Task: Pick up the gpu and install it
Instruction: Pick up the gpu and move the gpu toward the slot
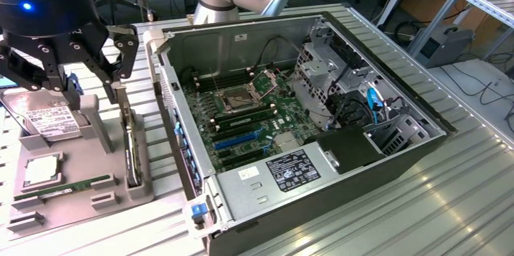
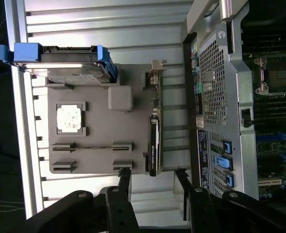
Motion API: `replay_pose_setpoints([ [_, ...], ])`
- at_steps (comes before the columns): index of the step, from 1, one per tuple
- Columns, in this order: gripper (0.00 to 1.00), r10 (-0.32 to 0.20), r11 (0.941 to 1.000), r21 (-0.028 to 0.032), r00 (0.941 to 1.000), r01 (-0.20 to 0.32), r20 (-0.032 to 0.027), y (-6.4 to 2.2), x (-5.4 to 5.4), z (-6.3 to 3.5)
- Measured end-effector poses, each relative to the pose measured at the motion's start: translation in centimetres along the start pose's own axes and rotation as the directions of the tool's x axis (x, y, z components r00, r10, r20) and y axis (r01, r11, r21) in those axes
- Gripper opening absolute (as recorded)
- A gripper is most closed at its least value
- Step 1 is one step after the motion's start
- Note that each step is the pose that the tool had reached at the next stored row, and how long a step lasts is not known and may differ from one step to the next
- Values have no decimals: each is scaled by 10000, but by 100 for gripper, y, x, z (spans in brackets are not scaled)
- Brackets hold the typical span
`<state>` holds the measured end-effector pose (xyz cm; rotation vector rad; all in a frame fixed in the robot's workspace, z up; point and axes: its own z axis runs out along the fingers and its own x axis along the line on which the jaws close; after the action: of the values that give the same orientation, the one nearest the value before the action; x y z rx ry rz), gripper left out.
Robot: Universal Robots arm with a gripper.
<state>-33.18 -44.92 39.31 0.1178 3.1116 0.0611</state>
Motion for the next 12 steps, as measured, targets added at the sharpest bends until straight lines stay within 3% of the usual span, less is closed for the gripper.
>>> replay_pose_setpoints([
  [12, 48, 0, 10000, 20, 10000, 0, 1, -2, 1, 41],
])
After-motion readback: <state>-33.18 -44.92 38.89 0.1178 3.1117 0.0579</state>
